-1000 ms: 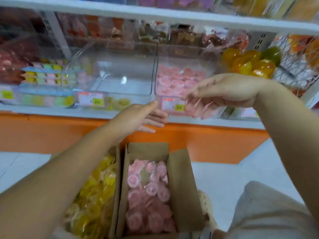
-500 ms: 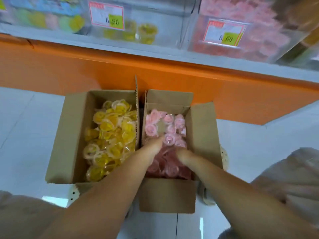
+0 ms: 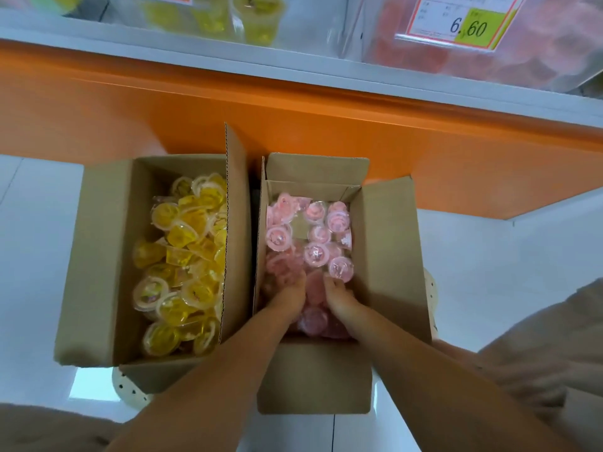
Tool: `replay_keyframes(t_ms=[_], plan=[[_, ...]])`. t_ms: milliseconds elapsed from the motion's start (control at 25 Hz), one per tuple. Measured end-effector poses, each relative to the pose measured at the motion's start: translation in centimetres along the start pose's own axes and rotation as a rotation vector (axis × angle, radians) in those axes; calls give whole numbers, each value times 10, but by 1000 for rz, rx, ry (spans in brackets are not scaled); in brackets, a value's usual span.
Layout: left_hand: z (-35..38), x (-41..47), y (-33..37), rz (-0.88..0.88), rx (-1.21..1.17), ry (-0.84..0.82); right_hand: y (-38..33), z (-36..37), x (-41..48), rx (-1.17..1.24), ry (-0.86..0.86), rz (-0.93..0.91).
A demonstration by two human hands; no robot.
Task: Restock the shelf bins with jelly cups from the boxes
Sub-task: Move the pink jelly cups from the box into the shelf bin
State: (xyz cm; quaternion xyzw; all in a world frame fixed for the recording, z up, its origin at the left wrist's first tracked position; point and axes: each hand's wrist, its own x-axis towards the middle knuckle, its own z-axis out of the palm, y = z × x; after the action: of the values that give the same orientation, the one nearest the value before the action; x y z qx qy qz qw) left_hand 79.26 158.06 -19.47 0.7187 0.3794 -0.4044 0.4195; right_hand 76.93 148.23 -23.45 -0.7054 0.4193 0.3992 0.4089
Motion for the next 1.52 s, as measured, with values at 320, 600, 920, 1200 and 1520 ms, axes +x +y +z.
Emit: replay_keyframes(t_ms=[320,600,920,1200,1520], plan=[[-3,24,-12,20,-34,-83,36,-5,12,481,-190,-109],[-19,12,-10,-101,-158,-286,29,-17,-3,603,-332,-63],[-21,2,2,-149,-307,-387,14,-6,5,547,-306,-93],[-21,-5,9,-132,-426,-431,3,-14,-11,501,-205,-224],[-29,-27,31,-12,-501,-529,-27,-40,-47,455,-26,-432]])
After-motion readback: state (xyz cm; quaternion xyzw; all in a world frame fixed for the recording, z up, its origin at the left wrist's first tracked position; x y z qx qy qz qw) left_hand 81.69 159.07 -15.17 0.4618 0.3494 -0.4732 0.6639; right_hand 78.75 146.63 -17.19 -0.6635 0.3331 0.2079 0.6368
